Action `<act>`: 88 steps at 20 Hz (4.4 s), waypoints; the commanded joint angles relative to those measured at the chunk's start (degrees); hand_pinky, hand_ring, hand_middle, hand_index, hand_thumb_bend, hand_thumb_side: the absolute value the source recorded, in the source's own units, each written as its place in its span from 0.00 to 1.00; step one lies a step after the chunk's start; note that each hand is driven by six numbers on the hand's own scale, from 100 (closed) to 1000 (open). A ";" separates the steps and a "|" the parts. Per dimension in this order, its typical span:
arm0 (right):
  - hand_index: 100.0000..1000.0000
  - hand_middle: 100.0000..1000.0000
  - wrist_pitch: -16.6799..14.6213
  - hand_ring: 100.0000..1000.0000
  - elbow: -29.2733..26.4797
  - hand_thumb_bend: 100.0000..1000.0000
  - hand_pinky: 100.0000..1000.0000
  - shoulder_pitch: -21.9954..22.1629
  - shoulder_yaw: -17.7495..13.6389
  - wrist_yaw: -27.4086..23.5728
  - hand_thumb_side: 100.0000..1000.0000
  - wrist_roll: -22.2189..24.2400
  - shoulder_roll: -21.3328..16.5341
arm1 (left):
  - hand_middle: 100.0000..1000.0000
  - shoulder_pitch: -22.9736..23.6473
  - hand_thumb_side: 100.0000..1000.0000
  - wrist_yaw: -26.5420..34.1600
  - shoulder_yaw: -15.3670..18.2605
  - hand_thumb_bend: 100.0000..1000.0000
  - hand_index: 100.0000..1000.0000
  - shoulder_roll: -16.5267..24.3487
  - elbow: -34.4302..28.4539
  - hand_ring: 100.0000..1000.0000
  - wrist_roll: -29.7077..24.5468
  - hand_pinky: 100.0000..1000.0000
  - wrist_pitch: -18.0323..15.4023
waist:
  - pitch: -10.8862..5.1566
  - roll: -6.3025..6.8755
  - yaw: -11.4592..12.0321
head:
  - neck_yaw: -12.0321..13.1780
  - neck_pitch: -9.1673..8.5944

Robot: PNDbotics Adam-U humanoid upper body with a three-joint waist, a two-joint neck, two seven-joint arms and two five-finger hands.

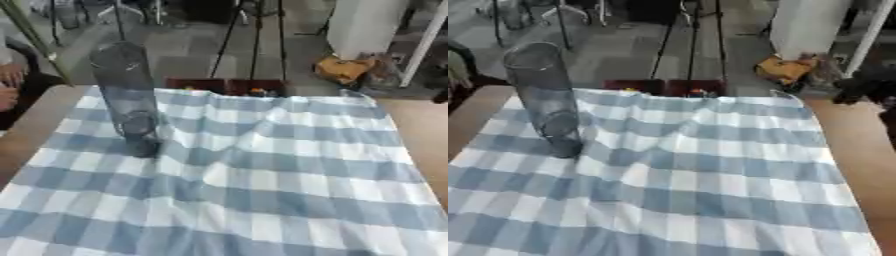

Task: Arrange flowers into the vase.

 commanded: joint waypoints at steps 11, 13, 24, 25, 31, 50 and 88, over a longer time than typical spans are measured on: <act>0.74 0.43 -1.38 0.53 -0.43 0.00 0.75 -0.80 0.20 -1.57 1.00 -0.01 -3.25 | 0.00 -6.77 0.65 -4.07 1.89 0.00 0.00 1.56 8.34 0.00 2.76 0.00 -5.75 | -0.48 0.35 -1.71 | 4.12 -1.75; 0.74 0.43 -1.65 0.53 -0.20 0.00 0.75 -0.89 0.30 -1.76 1.00 0.01 -3.38 | 0.00 -7.46 0.65 -4.58 2.12 0.00 0.00 1.60 9.43 0.00 3.14 0.00 -6.96 | -0.46 0.29 -1.90 | 4.38 -1.83; 0.74 0.43 -3.40 0.52 0.90 0.00 0.75 -2.04 0.61 -2.65 1.00 0.51 -3.88 | 0.00 -8.97 0.65 -6.96 2.68 0.00 0.01 0.62 11.03 0.00 4.81 0.00 -12.10 | 1.27 -0.41 -3.08 | 5.67 -3.47; 0.74 0.43 -3.58 0.52 1.02 0.00 0.75 -2.15 0.62 -2.72 1.00 0.57 -3.94 | 0.00 -9.05 0.65 -7.00 2.75 0.00 0.01 0.53 11.35 0.00 4.88 0.00 -12.30 | 1.45 -0.49 -3.15 | 5.76 -3.54; 0.74 0.42 -4.47 0.52 1.62 0.00 0.75 -2.61 0.64 -3.06 1.00 0.87 -4.14 | 0.00 -9.07 0.66 -7.96 2.99 0.00 0.01 -0.06 14.09 0.00 5.18 0.00 -13.40 | 2.32 -0.80 -3.64 | 6.22 -3.98; 0.74 0.42 -5.55 0.52 2.37 0.00 0.75 -3.25 0.55 -4.20 1.00 1.54 -4.52 | 0.00 -8.80 0.64 -12.68 3.40 0.00 0.01 -0.83 15.54 0.00 0.93 0.00 -19.79 | 4.32 -1.48 -4.67 | 7.57 -6.79; 0.74 0.41 -7.76 0.52 4.19 0.00 0.75 -2.90 -0.23 -4.76 1.00 2.88 -5.45 | 0.00 -8.91 0.78 -19.01 3.18 0.00 0.01 -1.01 26.06 0.00 0.80 0.00 -18.11 | 6.76 -1.60 -5.77 | 8.69 -8.86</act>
